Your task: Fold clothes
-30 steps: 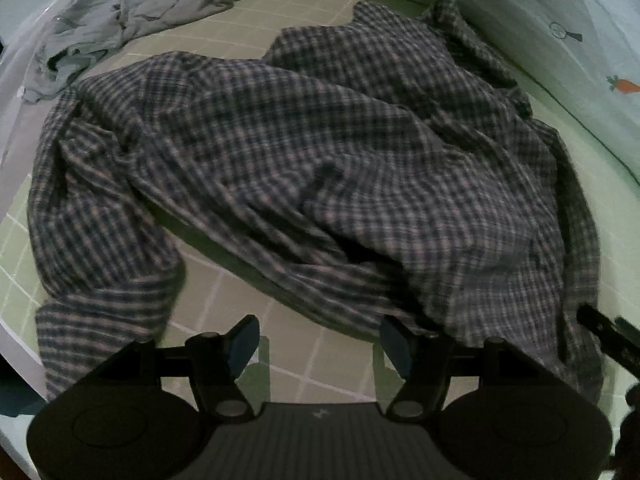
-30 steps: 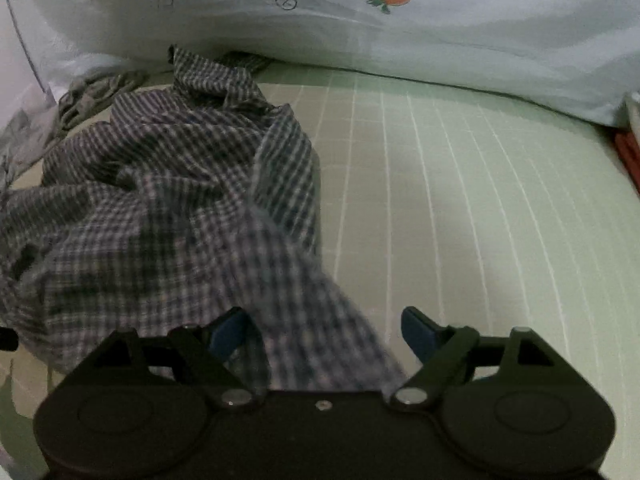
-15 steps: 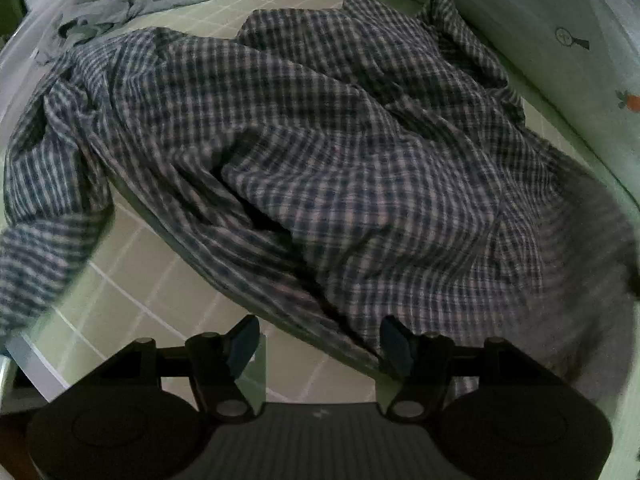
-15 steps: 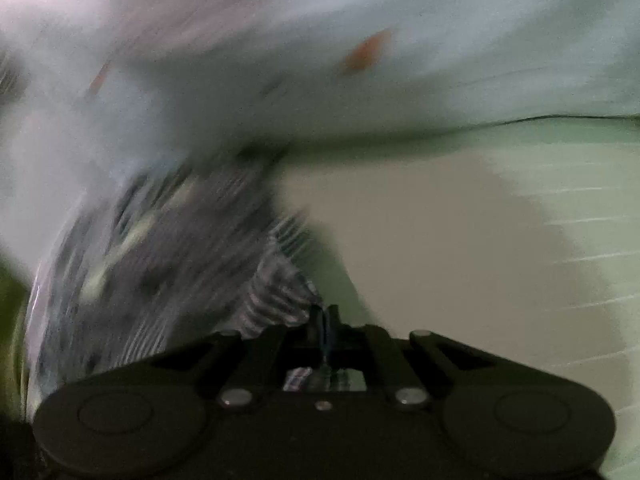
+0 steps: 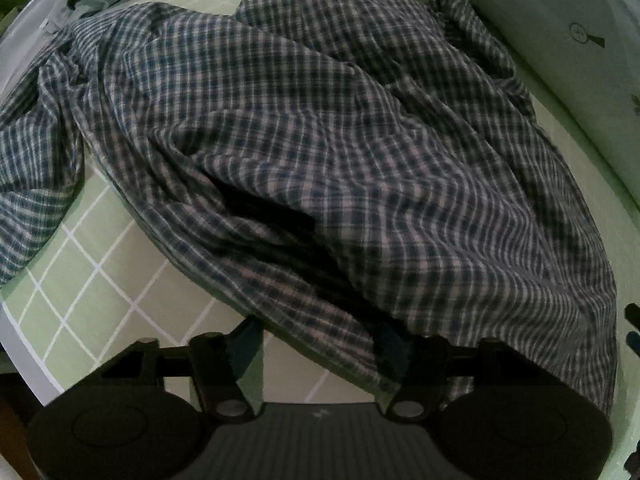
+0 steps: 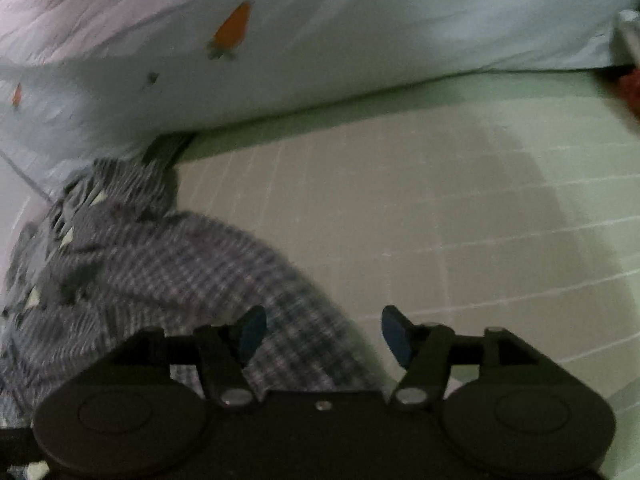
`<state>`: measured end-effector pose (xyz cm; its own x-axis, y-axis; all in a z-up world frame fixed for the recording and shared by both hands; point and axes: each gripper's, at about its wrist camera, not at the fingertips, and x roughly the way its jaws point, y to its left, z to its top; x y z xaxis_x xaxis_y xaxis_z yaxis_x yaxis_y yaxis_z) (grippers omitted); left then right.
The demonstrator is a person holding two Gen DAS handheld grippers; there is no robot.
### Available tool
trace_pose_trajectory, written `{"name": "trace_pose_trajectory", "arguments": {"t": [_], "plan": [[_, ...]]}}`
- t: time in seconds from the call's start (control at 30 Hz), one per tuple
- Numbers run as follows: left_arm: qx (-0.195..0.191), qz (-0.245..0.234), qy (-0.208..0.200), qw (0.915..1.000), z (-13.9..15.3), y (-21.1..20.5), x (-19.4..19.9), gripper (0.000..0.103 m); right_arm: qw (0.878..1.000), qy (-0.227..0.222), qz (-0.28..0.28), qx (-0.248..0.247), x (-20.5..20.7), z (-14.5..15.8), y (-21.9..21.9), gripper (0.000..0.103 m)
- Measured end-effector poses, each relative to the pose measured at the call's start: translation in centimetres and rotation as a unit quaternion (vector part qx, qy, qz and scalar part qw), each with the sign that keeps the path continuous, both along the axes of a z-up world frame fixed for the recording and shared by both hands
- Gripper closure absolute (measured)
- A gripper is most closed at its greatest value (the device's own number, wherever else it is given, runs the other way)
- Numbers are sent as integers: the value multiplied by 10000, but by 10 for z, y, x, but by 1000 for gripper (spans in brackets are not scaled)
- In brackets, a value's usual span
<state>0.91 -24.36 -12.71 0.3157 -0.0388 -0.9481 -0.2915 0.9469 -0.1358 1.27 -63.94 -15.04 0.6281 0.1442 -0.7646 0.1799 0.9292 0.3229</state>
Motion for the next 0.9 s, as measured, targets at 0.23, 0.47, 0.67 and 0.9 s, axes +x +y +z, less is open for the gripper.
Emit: {"name": "trace_pose_trajectory", "arguments": {"t": [0.23, 0.47, 0.67, 0.9], "plan": [[107, 160, -287, 9994, 5, 13, -4, 100, 9977, 71, 592, -334, -4, -4, 30, 50], [588, 345, -822, 9943, 36, 65, -9, 101, 9937, 42, 741, -841, -33, 3, 53, 103], [1266, 594, -1114, 9839, 57, 131, -6, 101, 9958, 157, 451, -782, -69, 6, 67, 103], [1271, 705, -820, 9860, 70, 177, 0, 86, 9979, 213, 203, -576, -72, 9, 102, 68]]}}
